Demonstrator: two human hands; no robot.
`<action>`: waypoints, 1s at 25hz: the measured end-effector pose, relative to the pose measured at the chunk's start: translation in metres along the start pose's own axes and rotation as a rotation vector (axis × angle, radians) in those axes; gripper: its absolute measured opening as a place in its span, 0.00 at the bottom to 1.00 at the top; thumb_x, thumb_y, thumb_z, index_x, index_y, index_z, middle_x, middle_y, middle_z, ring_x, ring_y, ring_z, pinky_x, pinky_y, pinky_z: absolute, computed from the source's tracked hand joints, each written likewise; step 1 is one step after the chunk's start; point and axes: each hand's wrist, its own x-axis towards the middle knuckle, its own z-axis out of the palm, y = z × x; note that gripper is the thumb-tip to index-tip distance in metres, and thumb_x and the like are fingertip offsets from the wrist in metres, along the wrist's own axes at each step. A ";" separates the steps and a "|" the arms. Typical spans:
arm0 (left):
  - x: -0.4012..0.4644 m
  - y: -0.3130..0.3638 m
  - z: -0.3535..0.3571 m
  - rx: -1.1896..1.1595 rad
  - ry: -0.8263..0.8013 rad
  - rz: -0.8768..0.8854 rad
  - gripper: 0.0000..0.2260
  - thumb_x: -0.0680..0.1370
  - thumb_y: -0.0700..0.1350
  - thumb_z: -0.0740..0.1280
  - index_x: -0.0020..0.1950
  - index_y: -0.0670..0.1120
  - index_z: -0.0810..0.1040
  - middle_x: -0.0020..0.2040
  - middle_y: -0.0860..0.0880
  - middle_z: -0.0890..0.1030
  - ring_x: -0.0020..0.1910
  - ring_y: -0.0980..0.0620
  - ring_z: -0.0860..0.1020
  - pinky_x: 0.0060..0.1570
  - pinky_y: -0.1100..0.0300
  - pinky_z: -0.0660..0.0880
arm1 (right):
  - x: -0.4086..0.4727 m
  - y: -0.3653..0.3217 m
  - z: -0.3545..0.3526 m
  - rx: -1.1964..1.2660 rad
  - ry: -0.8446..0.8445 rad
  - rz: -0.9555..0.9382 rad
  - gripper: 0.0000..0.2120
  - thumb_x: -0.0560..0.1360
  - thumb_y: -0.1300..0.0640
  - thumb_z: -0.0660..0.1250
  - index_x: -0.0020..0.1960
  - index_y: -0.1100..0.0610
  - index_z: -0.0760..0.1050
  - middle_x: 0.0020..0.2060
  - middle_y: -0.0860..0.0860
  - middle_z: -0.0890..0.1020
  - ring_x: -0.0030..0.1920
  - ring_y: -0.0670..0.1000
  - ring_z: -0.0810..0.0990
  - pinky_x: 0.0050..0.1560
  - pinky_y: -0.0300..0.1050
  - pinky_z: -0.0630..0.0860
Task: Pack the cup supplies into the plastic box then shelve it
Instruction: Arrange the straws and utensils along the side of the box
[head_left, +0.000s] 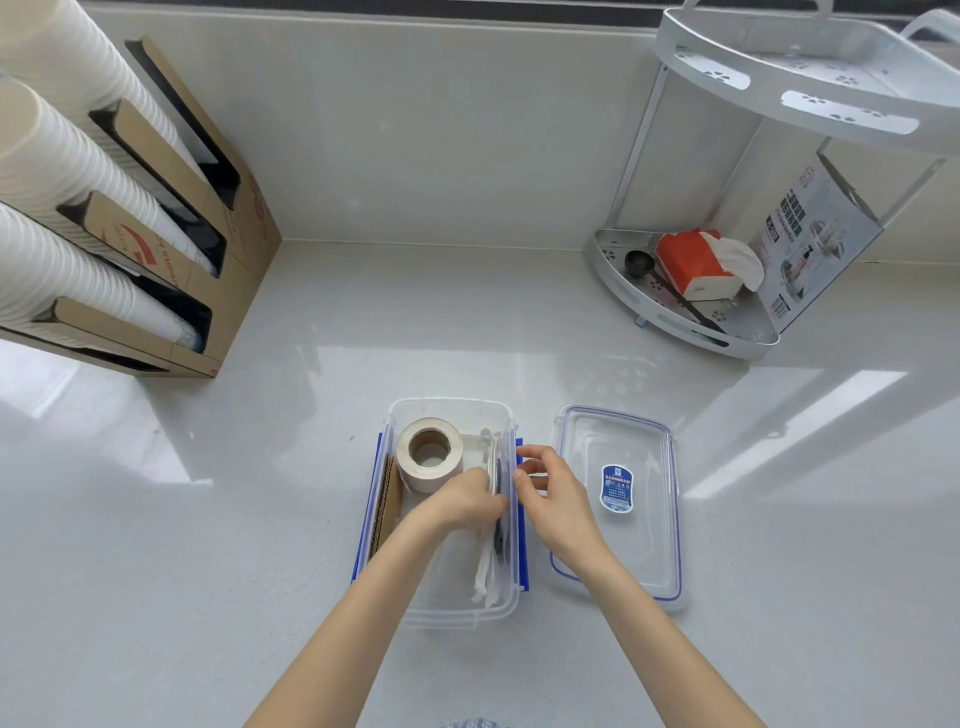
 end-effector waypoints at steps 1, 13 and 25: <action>0.001 0.001 0.000 0.003 -0.003 0.004 0.08 0.76 0.42 0.57 0.50 0.39 0.70 0.47 0.44 0.71 0.46 0.48 0.70 0.40 0.60 0.67 | 0.000 0.000 0.000 -0.001 -0.001 0.000 0.14 0.77 0.60 0.58 0.62 0.57 0.69 0.58 0.57 0.75 0.49 0.50 0.74 0.49 0.39 0.70; 0.005 -0.011 0.011 0.055 0.114 0.021 0.13 0.74 0.38 0.59 0.58 0.38 0.69 0.58 0.38 0.73 0.57 0.40 0.73 0.54 0.52 0.72 | -0.001 0.000 -0.002 0.013 -0.020 0.015 0.14 0.77 0.58 0.59 0.62 0.55 0.69 0.56 0.55 0.76 0.49 0.50 0.76 0.49 0.40 0.73; -0.014 -0.015 0.011 0.387 0.183 0.066 0.12 0.75 0.43 0.61 0.56 0.40 0.69 0.56 0.39 0.78 0.56 0.39 0.76 0.53 0.49 0.71 | -0.002 -0.002 -0.003 0.031 -0.014 0.014 0.12 0.77 0.58 0.60 0.60 0.56 0.72 0.48 0.51 0.76 0.46 0.50 0.76 0.49 0.42 0.76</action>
